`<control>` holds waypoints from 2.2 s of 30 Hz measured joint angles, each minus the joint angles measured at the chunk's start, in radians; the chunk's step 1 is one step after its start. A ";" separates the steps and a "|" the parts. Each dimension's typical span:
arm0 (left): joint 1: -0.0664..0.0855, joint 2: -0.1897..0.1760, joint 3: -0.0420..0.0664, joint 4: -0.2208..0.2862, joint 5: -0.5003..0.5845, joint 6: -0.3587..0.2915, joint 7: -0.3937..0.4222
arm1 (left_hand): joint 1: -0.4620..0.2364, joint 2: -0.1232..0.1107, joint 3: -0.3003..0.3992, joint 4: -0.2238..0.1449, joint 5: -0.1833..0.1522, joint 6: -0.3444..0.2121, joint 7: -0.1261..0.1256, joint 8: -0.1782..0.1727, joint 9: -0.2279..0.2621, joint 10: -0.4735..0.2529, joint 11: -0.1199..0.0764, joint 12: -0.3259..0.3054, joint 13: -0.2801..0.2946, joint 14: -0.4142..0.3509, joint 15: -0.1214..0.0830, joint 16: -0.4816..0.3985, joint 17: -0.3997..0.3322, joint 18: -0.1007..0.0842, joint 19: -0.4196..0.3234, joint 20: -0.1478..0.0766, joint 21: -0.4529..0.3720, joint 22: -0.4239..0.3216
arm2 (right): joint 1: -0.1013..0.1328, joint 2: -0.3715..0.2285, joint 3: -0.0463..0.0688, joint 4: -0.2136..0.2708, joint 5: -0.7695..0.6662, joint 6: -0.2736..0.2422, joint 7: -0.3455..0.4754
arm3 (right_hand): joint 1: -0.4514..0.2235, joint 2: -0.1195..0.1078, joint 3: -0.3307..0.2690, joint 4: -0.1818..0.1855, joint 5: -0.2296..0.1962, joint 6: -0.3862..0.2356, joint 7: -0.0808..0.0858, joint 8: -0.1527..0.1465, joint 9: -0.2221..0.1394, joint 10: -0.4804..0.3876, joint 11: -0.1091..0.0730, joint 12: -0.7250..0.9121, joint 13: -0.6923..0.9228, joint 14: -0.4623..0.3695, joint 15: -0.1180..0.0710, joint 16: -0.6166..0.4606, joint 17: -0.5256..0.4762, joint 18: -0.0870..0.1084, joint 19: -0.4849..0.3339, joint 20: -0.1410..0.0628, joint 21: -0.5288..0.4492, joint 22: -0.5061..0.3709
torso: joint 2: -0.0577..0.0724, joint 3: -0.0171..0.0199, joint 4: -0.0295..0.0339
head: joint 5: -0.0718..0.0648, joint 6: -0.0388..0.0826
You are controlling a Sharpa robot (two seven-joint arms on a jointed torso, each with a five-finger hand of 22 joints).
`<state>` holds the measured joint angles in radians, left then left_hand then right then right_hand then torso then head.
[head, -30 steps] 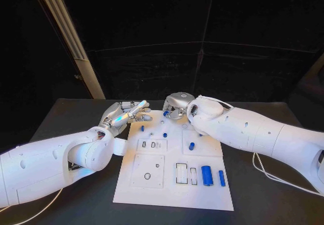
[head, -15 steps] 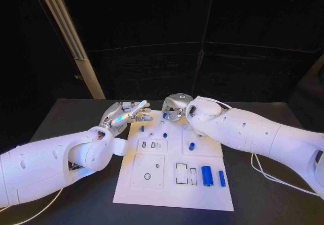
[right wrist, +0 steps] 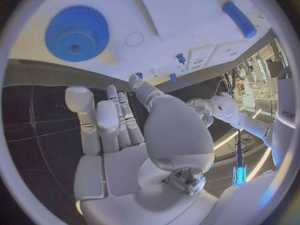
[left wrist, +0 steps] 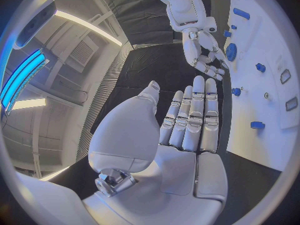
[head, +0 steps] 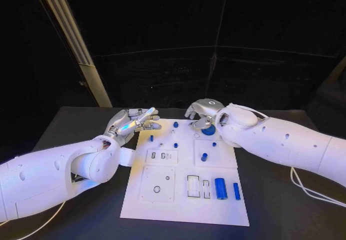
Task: Assemble the parts on the task board
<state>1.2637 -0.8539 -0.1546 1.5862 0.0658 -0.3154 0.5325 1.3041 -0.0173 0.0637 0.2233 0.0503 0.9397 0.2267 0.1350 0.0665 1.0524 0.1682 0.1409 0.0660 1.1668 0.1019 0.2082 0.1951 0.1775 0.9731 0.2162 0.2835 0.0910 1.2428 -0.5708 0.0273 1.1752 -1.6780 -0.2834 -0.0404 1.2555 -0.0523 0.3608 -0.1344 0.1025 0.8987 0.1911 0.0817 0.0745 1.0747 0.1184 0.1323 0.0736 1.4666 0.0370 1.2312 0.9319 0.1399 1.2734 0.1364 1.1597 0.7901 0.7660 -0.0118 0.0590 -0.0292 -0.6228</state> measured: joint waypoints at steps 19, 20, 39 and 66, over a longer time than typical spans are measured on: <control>0.002 -0.001 0.000 -0.010 0.000 0.003 -0.001 | 0.004 0.004 0.000 0.000 0.000 0.000 0.000 0.000 0.000 0.000 0.000 0.000 0.000 0.000 0.000 -0.004 0.001 0.000 0.000 0.000 0.000 -0.001 | 0.012 -0.178 -0.001 0.088 0.171 0.072 -0.098 | -0.017 -0.073 -0.289 0.258 0.181 0.054 -0.052 0.019 -0.003 0.227 -0.079 0.565 0.540 -0.003 -0.072 0.183 0.286 -0.032 0.091 -0.068 0.153 0.237 | -0.010 0.0050 -0.0245 | -0.004 0.000; 0.002 0.000 0.000 -0.011 0.000 0.004 -0.001 | 0.004 0.004 0.000 0.000 0.000 0.000 0.000 0.000 0.000 0.000 0.000 0.000 0.000 0.000 0.000 -0.004 0.001 0.000 0.000 0.000 0.000 -0.001 | 0.012 -0.174 -0.001 0.083 0.170 0.082 -0.104 | -0.006 -0.071 -0.300 0.266 0.181 0.054 -0.052 0.022 -0.003 0.224 -0.075 0.622 0.602 -0.004 -0.072 0.195 0.309 -0.032 0.093 -0.066 0.157 0.244 | -0.010 0.0050 -0.0243 | -0.004 -0.001; 0.002 0.008 -0.001 -0.022 0.000 0.011 -0.003 | 0.004 0.004 -0.003 -0.003 0.000 0.000 0.000 0.000 0.000 0.000 0.000 0.000 0.000 0.000 0.000 -0.004 0.002 0.000 0.000 0.000 0.000 -0.002 | 0.012 -0.106 -0.001 0.045 0.110 0.170 -0.130 | 0.092 -0.055 -0.421 0.370 0.168 0.004 -0.033 0.048 -0.004 0.286 -0.050 1.113 1.133 0.000 -0.053 0.288 0.376 -0.032 0.103 -0.052 0.194 0.299 | -0.009 0.0035 -0.0223 | -0.004 -0.010; 0.002 0.008 -0.001 -0.025 0.000 0.016 -0.008 | 0.004 0.004 -0.003 -0.003 0.000 0.000 0.000 0.000 0.000 0.000 0.000 0.000 0.000 0.000 0.000 -0.004 0.002 0.000 0.000 0.000 0.000 -0.002 | 0.014 -0.092 0.000 0.029 0.068 0.211 -0.127 | 0.159 -0.007 -0.412 0.361 0.307 0.050 -0.045 0.087 -0.004 0.335 -0.061 1.224 1.235 0.000 -0.053 0.304 0.376 -0.047 0.109 -0.046 0.220 0.342 | -0.009 0.0039 -0.0233 | -0.014 -0.018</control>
<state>1.2654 -0.8459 -0.1558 1.5607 0.0655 -0.2997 0.5242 1.3080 -0.0134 0.0609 0.2205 0.0503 0.9398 0.2266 0.1353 0.0665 1.0524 0.1681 0.1409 0.0664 1.1668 0.1019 0.2043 0.1970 0.1774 0.9731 0.2162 0.2835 0.0891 1.2565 -0.6628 0.0276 1.2045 -1.6100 -0.0722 -0.1676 1.4140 -0.0597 -0.0514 0.2269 0.4095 0.9491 0.1459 0.1683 0.0707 1.4099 0.0571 1.3558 1.3081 1.4669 -0.0160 1.5355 1.3080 0.0926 1.3822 0.0902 1.3799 1.1320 0.7568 -0.0079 0.0357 -0.0436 -0.6408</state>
